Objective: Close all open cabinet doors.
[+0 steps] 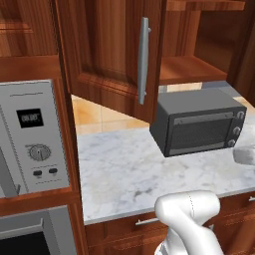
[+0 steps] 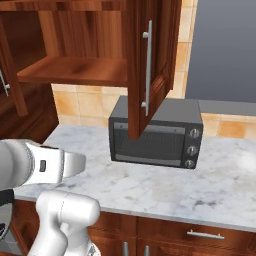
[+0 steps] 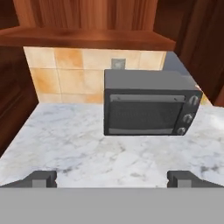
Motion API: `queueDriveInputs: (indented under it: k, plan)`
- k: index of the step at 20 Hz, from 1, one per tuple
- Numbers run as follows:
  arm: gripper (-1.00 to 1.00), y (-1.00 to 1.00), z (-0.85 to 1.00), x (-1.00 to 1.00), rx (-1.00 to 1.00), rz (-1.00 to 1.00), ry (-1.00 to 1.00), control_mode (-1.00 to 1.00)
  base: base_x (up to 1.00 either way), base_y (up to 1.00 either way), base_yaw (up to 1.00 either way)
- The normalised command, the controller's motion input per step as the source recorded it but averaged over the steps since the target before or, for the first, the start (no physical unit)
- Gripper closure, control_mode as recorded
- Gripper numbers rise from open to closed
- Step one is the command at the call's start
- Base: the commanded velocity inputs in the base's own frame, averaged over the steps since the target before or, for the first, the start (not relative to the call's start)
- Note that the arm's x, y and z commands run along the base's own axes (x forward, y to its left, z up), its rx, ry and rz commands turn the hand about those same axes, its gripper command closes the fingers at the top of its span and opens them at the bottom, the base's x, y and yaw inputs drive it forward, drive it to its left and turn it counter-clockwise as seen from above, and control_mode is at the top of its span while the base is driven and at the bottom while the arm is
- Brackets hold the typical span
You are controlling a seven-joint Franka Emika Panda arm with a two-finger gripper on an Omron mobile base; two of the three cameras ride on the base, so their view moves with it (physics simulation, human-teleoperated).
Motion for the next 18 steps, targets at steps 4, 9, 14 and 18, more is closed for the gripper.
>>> queueDriveInputs:
  k: [4, 9, 14, 18]
  plan:
    - [-1.00, -0.70, 0.41, -0.01, 0.03, 0.09, -0.06, -1.00, 0.00, 0.00, 0.00]
    - [-1.00, -0.90, 0.13, 0.00, 0.05, 0.15, -0.13, -1.00, 0.00, 0.00, 0.00]
    - [-1.00, -0.83, 0.03, -0.01, 0.03, 0.23, -0.24, -1.00, 0.00, 0.00, 0.00]
    - [-1.00, -0.69, 0.04, 0.39, 0.08, 0.23, -0.25, -1.00, 0.00, 0.00, 0.00]
